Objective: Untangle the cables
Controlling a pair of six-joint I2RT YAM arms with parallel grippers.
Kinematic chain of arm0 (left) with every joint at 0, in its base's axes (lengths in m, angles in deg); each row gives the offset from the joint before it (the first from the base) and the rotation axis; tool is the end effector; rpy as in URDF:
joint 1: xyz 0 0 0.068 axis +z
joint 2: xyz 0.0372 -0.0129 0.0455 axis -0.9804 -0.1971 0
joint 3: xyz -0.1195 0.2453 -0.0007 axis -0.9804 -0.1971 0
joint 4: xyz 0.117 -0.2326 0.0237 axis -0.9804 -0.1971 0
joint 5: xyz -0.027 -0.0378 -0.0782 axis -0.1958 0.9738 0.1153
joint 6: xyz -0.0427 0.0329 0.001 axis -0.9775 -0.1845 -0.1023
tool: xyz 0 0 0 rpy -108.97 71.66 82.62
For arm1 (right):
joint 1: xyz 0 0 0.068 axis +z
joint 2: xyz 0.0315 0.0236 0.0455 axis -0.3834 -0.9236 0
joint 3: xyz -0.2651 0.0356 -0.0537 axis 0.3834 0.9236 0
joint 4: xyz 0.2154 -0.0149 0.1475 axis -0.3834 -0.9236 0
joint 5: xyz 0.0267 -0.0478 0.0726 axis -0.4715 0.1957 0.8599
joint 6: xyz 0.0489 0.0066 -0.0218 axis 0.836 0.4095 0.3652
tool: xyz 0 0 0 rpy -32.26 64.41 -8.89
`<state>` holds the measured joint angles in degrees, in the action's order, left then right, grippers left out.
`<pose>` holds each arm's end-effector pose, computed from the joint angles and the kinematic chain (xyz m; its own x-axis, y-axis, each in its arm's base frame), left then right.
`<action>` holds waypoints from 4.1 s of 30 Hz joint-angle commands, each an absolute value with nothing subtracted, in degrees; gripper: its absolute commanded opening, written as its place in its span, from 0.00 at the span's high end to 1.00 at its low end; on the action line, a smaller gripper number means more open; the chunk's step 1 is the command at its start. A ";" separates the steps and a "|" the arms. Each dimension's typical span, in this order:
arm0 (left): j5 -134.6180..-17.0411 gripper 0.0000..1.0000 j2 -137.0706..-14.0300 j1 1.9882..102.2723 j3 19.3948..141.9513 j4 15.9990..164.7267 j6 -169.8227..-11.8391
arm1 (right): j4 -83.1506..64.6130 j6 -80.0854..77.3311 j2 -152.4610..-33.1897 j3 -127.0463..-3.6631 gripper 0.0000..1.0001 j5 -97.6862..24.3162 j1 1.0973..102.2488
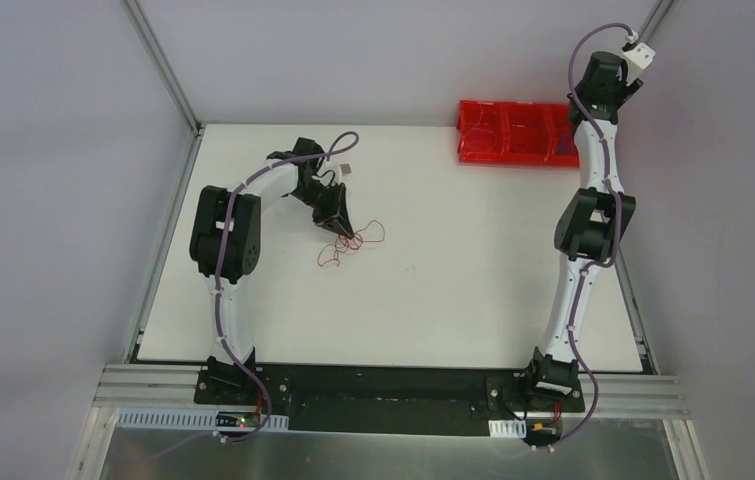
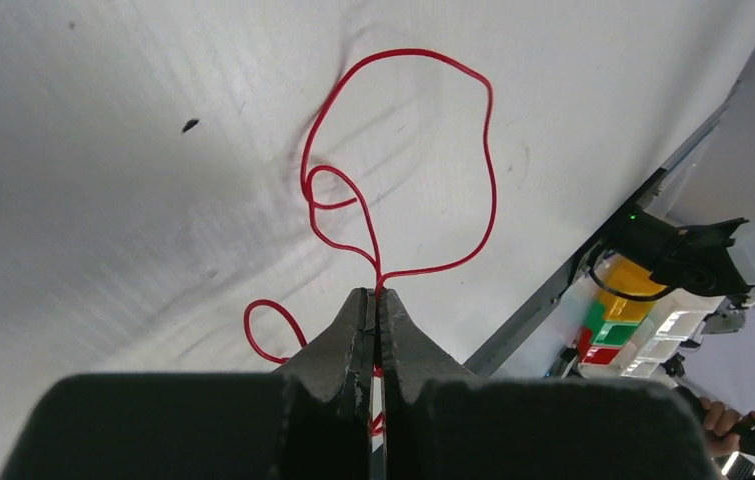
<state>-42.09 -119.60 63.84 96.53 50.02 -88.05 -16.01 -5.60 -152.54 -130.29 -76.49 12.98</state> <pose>0.4049 -0.1315 0.1726 -0.9594 0.1357 -0.2474 0.2709 0.6880 -0.6732 0.5620 -0.1140 0.3256 -0.0998 0.0556 -0.9935 0.6662 0.7453 -0.0252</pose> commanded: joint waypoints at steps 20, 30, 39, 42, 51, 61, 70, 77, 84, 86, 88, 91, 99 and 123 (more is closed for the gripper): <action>-29.07 1.00 -122.10 47.24 105.33 64.49 -101.37 | -56.70 -19.35 -104.23 -82.65 0.20 -9.59 21.41; -29.20 0.31 -118.36 47.31 100.66 64.22 -100.06 | -54.29 -23.49 -97.69 -66.90 0.20 -13.62 31.53; -31.90 0.03 -103.37 64.00 87.86 55.35 -90.17 | -44.21 -22.19 -100.27 -60.94 0.18 -25.10 49.06; -35.21 0.04 -100.85 68.89 85.69 50.77 -85.83 | -41.47 -21.94 -103.22 -61.45 0.21 -28.54 53.99; -40.90 0.04 -92.69 74.57 79.06 47.98 -82.65 | -39.02 -21.62 -116.69 -69.82 0.36 -38.55 60.98; -43.29 0.03 -89.25 74.67 77.59 47.13 -81.28 | -43.11 -20.79 -123.14 -69.71 0.48 -39.55 62.04; -40.76 0.05 -93.08 74.63 82.82 47.13 -82.24 | -50.83 -26.40 -120.41 -78.28 1.00 -36.22 52.85; -39.01 0.05 -94.63 74.59 86.61 47.12 -81.81 | -53.29 -26.96 -119.88 -94.59 1.00 -31.38 40.15; -38.95 0.05 -95.29 74.59 88.72 47.12 -82.05 | -50.65 -23.32 -126.33 -116.27 1.00 -29.99 29.00; -38.75 0.05 -95.73 74.59 89.19 47.13 -82.23 | -48.58 -18.81 -129.68 -123.02 1.00 -28.25 25.58; -38.92 0.05 -96.25 74.58 89.63 47.13 -82.15 | -44.78 -11.98 -132.56 -127.51 1.00 -25.86 22.30; -39.26 0.05 -96.93 74.59 90.55 47.12 -81.83 | -35.81 -1.50 -134.71 -127.41 1.00 -25.48 18.88; -39.65 0.03 -101.73 74.65 97.34 42.26 -79.12 | -18.21 16.30 -140.45 -126.76 1.00 -41.82 17.80; -40.34 0.03 -108.31 74.65 102.54 36.54 -76.53 | -17.34 66.81 -147.05 -117.73 1.00 -64.68 18.51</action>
